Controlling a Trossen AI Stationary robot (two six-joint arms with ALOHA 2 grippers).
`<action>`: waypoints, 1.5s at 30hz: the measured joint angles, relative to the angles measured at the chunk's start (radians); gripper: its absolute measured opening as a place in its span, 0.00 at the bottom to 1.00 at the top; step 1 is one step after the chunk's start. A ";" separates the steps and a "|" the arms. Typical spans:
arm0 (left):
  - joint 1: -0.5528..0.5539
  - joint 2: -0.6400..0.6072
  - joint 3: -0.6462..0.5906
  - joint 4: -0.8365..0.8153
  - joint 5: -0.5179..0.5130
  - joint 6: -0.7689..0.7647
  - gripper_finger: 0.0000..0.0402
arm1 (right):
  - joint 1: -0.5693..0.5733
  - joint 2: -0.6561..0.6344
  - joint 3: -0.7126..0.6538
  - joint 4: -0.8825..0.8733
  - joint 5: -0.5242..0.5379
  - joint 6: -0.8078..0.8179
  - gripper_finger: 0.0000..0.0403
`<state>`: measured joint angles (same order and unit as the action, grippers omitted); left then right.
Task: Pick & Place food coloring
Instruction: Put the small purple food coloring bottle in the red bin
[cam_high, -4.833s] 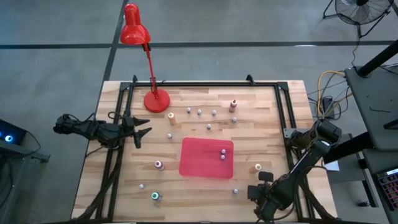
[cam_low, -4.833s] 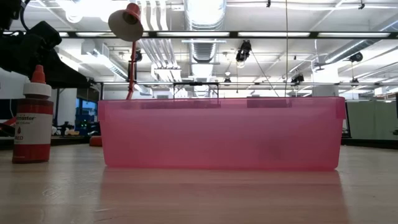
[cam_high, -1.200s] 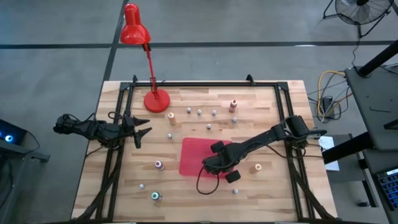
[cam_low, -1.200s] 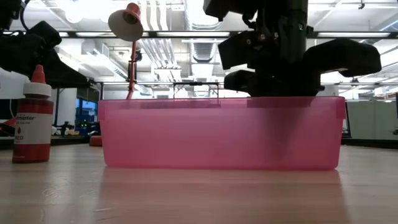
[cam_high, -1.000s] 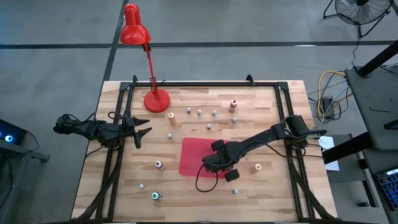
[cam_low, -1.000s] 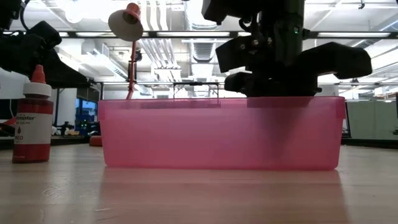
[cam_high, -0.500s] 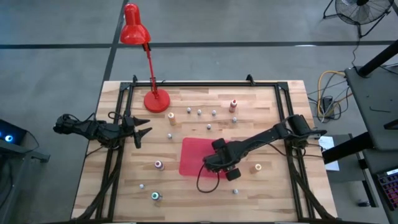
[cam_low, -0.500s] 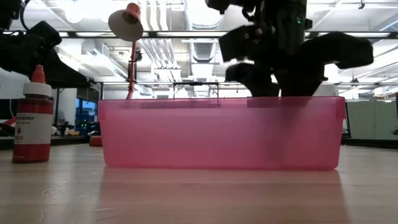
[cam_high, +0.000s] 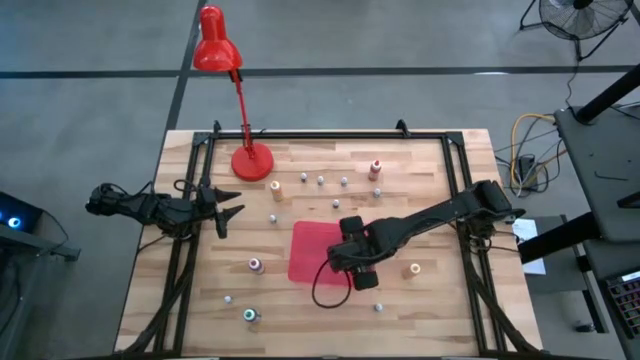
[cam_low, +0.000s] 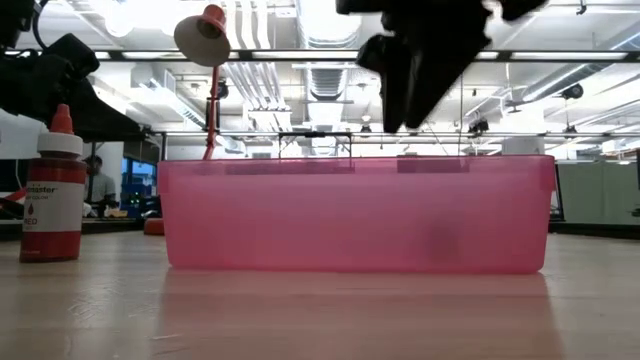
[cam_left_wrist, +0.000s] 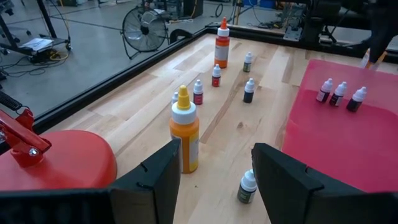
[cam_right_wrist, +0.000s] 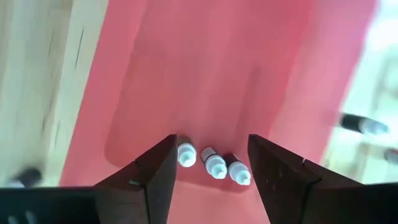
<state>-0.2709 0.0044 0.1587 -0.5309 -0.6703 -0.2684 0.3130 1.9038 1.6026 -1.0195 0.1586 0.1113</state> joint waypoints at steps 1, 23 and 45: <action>0.000 0.000 0.000 0.000 0.000 0.000 0.42 | 0.001 -0.007 0.009 -0.002 0.002 0.035 0.47; 0.000 0.000 0.000 0.000 0.000 0.000 0.42 | 0.204 -0.088 0.060 -0.289 0.051 0.441 0.47; 0.000 0.000 0.000 0.000 0.000 0.000 0.42 | 0.437 -0.027 -0.059 0.021 0.014 0.251 0.47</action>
<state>-0.2707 0.0044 0.1589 -0.5308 -0.6704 -0.2687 0.7501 1.8771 1.5436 -0.9983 0.1728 0.3619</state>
